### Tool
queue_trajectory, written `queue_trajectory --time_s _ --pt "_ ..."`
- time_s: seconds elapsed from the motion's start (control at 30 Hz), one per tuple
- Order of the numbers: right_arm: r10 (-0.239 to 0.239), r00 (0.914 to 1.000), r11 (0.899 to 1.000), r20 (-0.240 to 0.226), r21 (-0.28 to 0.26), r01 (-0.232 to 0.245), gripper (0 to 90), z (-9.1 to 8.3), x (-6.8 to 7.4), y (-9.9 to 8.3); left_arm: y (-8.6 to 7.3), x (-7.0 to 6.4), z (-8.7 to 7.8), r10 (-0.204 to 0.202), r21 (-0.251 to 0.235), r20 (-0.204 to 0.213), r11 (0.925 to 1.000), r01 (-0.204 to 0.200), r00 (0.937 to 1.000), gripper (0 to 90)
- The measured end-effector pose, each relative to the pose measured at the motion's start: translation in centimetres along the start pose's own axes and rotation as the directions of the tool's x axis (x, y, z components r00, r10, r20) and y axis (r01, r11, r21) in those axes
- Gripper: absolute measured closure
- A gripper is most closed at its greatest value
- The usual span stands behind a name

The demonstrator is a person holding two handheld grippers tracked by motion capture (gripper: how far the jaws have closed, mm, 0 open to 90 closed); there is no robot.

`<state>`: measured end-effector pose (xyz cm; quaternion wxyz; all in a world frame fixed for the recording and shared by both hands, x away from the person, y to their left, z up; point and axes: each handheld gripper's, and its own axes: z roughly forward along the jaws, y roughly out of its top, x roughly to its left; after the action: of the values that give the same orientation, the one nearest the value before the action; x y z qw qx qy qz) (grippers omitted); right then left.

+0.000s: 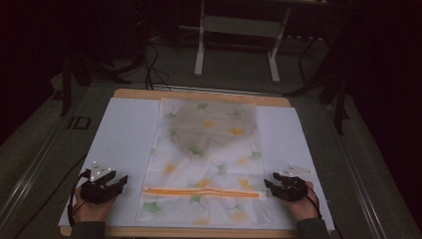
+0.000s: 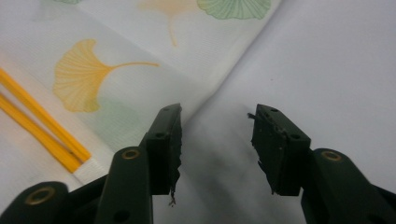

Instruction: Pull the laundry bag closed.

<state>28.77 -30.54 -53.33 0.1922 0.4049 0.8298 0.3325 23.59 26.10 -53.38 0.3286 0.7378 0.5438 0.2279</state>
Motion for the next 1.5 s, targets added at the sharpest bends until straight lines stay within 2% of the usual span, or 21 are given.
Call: queue_trajectory --time_s 0.23,0.33,0.63,0.67,0.73,0.83,0.87,0.9,0.93,1.03,1.07,1.1,1.13,1.17,1.27,1.3,1.37,1.4,1.43,1.47,1.5 --pt "0.001 0.9998 1.000 -0.022 -0.019 -0.001 55.4 -0.4 0.2 0.2 0.1 -0.3 0.1 0.026 0.003 0.002 0.9997 -0.026 0.9997 50.3" --pt "-0.028 0.9989 1.000 -0.037 -0.010 0.027 55.2 -0.2 0.8 0.5 0.2 -0.5 0.0 0.046 0.000 0.023 0.9989 -0.046 0.9987 50.2" --pt "-0.104 0.9891 0.995 -0.104 -0.008 0.103 51.6 0.1 2.3 1.9 0.2 -0.5 0.1 0.047 0.008 0.057 0.9988 -0.048 0.9972 51.1" --pt "-0.140 0.9826 0.990 -0.123 0.003 0.141 51.3 0.4 2.7 2.3 0.2 -0.5 0.1 0.044 0.009 0.061 0.9990 -0.045 0.9971 51.1" --pt "-0.161 0.9776 0.987 -0.136 0.007 0.164 51.4 0.6 3.1 2.8 0.2 -0.5 0.1 0.042 0.009 0.066 0.9991 -0.042 0.9969 51.4" --pt "-0.172 0.9717 0.985 -0.162 0.003 0.175 51.9 0.8 3.4 3.4 0.2 -0.5 0.1 0.039 0.010 0.068 0.9991 -0.040 0.9969 51.3" --pt "-0.193 0.9644 0.980 -0.181 0.003 0.197 52.3 1.0 3.8 3.9 0.2 -0.5 0.2 0.038 0.015 0.072 0.9991 -0.039 0.9967 51.3" --pt "-0.193 0.9644 0.980 -0.181 0.003 0.197 52.3 1.0 3.8 3.9 0.2 -0.5 0.2 0.038 0.015 0.072 0.9991 -0.039 0.9967 51.2" --pt "-0.207 0.9559 0.977 -0.208 0.001 0.212 52.6 1.2 4.2 4.3 0.1 -0.6 0.3 0.040 0.026 0.073 0.9988 -0.042 0.9965 51.0" --pt "-0.220 0.9490 0.974 -0.226 0.003 0.226 52.9 1.4 4.6 4.7 0.1 -0.7 0.4 0.049 0.033 0.070 0.9981 -0.052 0.9963 50.8" --pt "-0.236 0.9407 0.970 -0.244 0.003 0.244 53.1 1.7 5.0 5.1 0.1 -0.7 0.4 0.051 0.034 0.071 0.9980 -0.053 0.9962 50.6" --pt "-0.236 0.9407 0.970 -0.244 0.003 0.244 53.1 1.7 5.0 5.1 0.1 -0.7 0.4 0.051 0.034 0.071 0.9980 -0.053 0.9962 50.5" --pt "-0.253 0.9309 0.965 -0.263 0.000 0.262 53.7 1.9 5.4 5.4 0.1 -0.7 0.4 0.050 0.035 0.071 0.9980 -0.052 0.9962 50.5" --pt "-0.253 0.9309 0.965 -0.263 0.000 0.262 53.7 1.9 5.4 5.4 0.1 -0.7 0.4 0.050 0.035 0.071 0.9980 -0.052 0.9962 50.5" --pt "-0.282 0.9136 0.955 -0.292 0.009 0.298 55.5 2.4 6.6 6.2 0.1 -0.8 0.4 0.054 0.036 0.071 0.9978 -0.056 0.9960 50.0" --pt "-0.282 0.9136 0.955 -0.292 0.009 0.298 55.5 2.4 6.6 6.2 0.1 -0.8 0.4 0.054 0.036 0.071 0.9978 -0.056 0.9960 49.7" --pt "-0.294 0.9061 0.950 -0.304 0.010 0.312 56.2 2.6 7.1 6.5 0.1 -0.9 0.5 0.057 0.036 0.073 0.9976 -0.060 0.9957 49.6" --pt "-0.310 0.8962 0.944 -0.318 0.007 0.329 56.6 2.8 7.6 6.9 0.1 -0.9 0.5 0.054 0.035 0.075 0.9978 -0.057 0.9957 49.6" --pt "-0.310 0.8962 0.944 -0.318 0.007 0.329 56.6 2.8 7.6 6.9 0.1 -0.9 0.5 0.054 0.035 0.075 0.9978 -0.057 0.9957 49.6" --pt "-0.323 0.8873 0.939 -0.329 0.007 0.345 57.1 3.0 8.0 7.2 0.1 -0.9 0.5 0.056 0.038 0.079 0.9975 -0.059 0.9954 49.6" --pt "-0.323 0.8873 0.939 -0.329 0.007 0.345 57.1 3.0 8.0 7.2 0.1 -0.9 0.5 0.056 0.038 0.079 0.9975 -0.059 0.9954 49.6"
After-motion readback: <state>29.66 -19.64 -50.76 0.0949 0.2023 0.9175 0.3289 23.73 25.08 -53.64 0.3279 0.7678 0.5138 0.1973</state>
